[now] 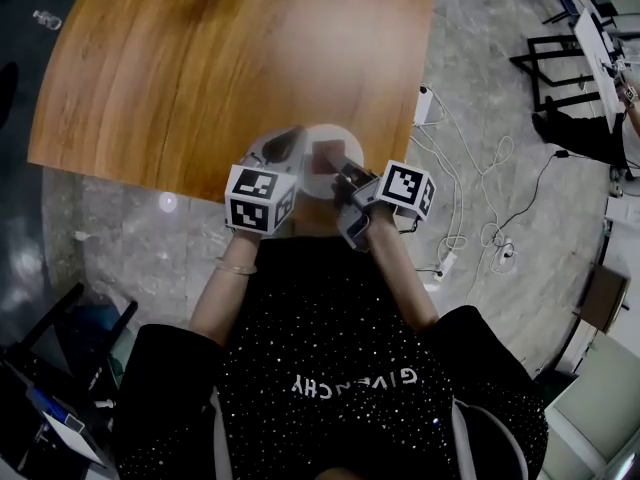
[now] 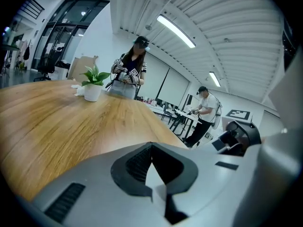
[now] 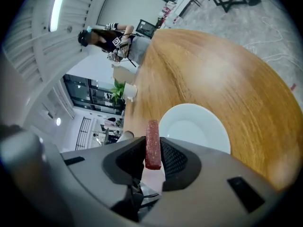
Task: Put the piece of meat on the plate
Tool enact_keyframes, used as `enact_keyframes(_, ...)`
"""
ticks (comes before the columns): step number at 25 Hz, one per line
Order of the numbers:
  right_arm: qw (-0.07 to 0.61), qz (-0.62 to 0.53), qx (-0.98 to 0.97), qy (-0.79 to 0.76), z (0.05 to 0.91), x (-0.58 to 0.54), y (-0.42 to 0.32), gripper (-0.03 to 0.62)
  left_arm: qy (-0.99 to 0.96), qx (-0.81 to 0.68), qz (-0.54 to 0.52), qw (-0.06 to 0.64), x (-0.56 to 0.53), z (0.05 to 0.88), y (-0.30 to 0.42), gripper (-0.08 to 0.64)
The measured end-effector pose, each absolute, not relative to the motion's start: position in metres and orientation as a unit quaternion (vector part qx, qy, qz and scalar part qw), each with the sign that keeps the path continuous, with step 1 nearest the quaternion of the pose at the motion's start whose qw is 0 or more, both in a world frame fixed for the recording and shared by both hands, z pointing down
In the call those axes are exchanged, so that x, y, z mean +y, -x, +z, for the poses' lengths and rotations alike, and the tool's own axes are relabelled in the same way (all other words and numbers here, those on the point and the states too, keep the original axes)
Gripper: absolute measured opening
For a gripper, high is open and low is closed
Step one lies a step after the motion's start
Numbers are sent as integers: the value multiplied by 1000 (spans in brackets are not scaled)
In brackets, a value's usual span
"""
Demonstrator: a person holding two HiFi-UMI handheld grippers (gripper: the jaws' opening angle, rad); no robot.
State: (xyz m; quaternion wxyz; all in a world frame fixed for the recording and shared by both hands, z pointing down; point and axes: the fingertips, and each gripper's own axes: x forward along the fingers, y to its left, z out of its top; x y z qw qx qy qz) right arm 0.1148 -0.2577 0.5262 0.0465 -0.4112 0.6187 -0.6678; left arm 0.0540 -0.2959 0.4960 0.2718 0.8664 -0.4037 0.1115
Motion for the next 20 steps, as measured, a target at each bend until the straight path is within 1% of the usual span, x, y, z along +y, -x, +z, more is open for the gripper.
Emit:
enact_keyframes(2,18,-653,637,409,531,-259,-108,100,-867,-410,104,265,-298,497,-53,9)
enact_keyframes(9,-48,-639,648,411,547,-252,-102,100,-855,-435,104,263,-296,506,-44,9)
enact_keyframes(14,-49,-638,649,412,551,-256,-104,100,-854,-439,107,256,-290,500,-45,9)
enact_keyframes(20,-65,-639,640,421,554,-253,-106,101,-856,-441,107,249,-285,495,-47,9)
